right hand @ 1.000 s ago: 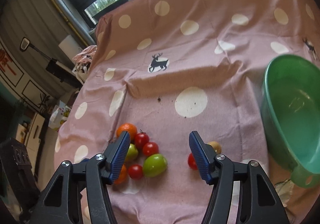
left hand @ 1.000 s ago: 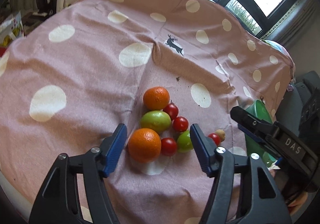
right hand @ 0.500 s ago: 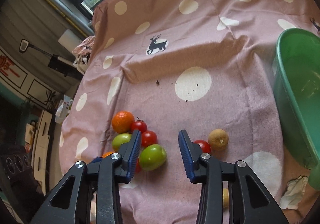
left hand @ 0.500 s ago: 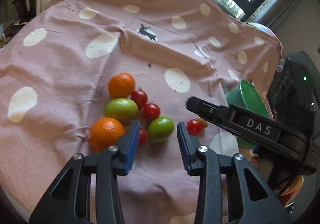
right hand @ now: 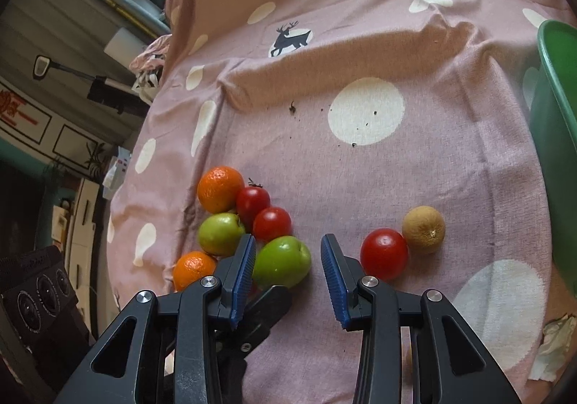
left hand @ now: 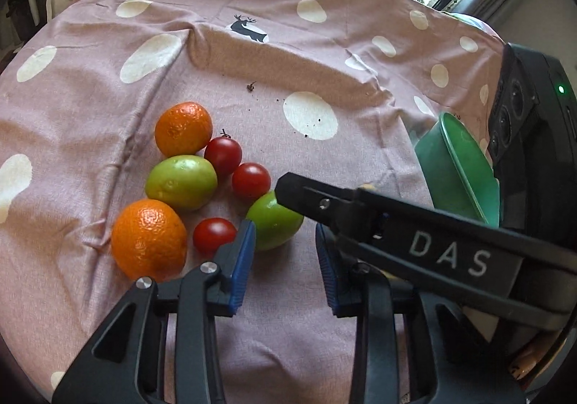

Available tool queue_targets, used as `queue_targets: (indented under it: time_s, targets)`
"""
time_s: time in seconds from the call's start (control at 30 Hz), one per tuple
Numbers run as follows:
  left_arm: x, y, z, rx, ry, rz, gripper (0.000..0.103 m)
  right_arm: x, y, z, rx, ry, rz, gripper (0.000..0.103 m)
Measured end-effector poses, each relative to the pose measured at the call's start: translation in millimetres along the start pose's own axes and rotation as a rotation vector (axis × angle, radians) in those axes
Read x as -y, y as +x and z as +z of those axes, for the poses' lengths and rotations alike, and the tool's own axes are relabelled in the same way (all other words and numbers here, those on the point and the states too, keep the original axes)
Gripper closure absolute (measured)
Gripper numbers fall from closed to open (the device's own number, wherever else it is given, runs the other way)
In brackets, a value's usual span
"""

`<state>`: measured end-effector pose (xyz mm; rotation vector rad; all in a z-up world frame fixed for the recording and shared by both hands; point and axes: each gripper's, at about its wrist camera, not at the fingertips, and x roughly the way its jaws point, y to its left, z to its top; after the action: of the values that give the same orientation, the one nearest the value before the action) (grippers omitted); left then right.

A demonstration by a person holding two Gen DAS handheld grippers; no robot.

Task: Organize fruits
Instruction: 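Close the right gripper around the green apple, then lift the green apple with the right gripper and carry it over the green bowl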

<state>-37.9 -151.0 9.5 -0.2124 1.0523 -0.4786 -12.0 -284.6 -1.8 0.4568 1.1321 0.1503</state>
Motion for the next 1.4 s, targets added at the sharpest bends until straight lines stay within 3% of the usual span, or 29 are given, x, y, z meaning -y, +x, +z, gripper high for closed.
queue_targets:
  time_s: [0.57,0.83,1.4]
  targets:
    - [-2,16,3,-0.044,-0.018,0.006,0.07,5,15,-2,-0.051,0.011,-0.009,0.061]
    - [-2,21,2,-0.052,-0.011,0.02,0.077,5,20,-3,-0.072,0.015,-0.002,0.061]
    - [26,-14,4,0.118,0.105,0.032,0.077,-13,-24,-9,0.104,-0.057,0.012,0.064]
